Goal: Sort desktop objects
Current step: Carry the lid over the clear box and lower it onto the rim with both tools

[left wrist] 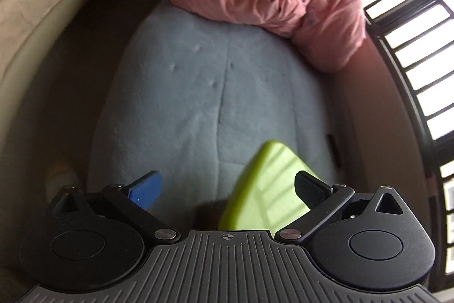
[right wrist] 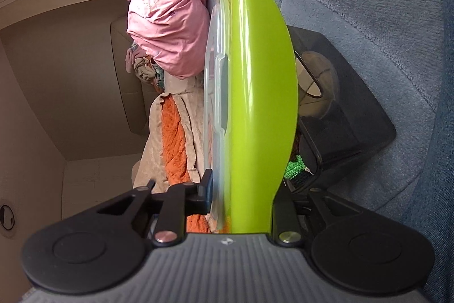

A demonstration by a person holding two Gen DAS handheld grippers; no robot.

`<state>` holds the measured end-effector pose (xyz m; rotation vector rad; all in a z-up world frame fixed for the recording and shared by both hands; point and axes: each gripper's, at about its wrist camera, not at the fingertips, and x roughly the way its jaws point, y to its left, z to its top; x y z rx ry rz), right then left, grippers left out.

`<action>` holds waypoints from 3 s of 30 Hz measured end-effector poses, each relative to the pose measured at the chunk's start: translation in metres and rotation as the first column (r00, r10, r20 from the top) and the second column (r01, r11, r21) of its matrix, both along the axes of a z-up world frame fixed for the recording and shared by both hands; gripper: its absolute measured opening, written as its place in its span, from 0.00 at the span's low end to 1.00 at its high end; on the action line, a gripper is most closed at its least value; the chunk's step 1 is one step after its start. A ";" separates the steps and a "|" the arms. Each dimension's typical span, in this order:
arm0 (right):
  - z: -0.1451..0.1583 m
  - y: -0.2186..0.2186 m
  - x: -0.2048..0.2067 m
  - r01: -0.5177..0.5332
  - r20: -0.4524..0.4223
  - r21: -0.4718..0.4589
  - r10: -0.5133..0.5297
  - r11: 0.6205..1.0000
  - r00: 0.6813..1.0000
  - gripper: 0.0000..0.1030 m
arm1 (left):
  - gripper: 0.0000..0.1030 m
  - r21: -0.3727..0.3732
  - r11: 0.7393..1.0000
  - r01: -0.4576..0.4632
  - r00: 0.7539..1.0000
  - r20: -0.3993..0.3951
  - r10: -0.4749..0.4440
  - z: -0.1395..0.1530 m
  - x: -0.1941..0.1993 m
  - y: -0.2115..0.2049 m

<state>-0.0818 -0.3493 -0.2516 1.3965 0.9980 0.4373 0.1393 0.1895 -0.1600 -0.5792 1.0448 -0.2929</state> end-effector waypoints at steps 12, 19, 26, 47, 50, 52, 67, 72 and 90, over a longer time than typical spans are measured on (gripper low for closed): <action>0.011 0.000 -0.002 -0.021 0.019 -0.044 0.022 0.999 1.000 0.27 | 0.99 -0.285 0.943 0.172 0.964 -0.149 -0.220 -0.088 0.089 -0.058; 0.016 -0.003 0.000 -0.035 0.027 -0.070 0.037 0.997 0.999 0.30 | 0.83 -0.098 0.944 0.317 0.944 -0.062 -0.323 -0.068 0.080 -0.096; 0.041 -0.020 0.012 -0.063 0.093 -0.105 0.072 0.993 0.993 0.37 | 0.74 -0.118 0.945 0.304 0.953 0.044 -0.300 -0.031 0.012 -0.055; 0.062 0.009 0.021 -0.322 -0.005 -0.419 0.353 0.849 0.936 0.79 | 0.84 -0.251 0.968 0.004 0.992 -0.118 -0.035 -0.076 -0.101 0.006; 0.059 -0.002 0.016 -0.316 -0.010 -0.387 0.338 0.867 0.941 0.79 | 0.84 -0.250 0.968 0.017 0.993 -0.113 -0.047 -0.072 -0.098 -0.003; 0.052 -0.007 0.016 -0.330 -0.054 -0.381 0.335 0.864 0.941 0.79 | 0.84 -0.251 0.968 0.025 0.992 -0.110 -0.054 -0.071 -0.097 -0.006; 0.023 -0.029 0.045 -0.290 -0.219 -0.390 0.218 0.874 0.951 0.79 | 0.87 -0.268 0.963 0.007 0.992 -0.122 -0.041 -0.074 -0.092 -0.006; 0.037 -0.060 0.025 -0.259 -0.195 -0.406 0.194 0.876 0.961 0.84 | 0.90 -0.275 0.961 -0.004 0.992 -0.124 -0.031 -0.074 -0.091 -0.003; 0.074 0.003 0.110 -0.142 0.024 -0.758 0.245 0.636 0.969 0.61 | 0.96 -0.125 0.992 -0.004 0.989 -0.149 -0.015 -0.065 -0.081 -0.005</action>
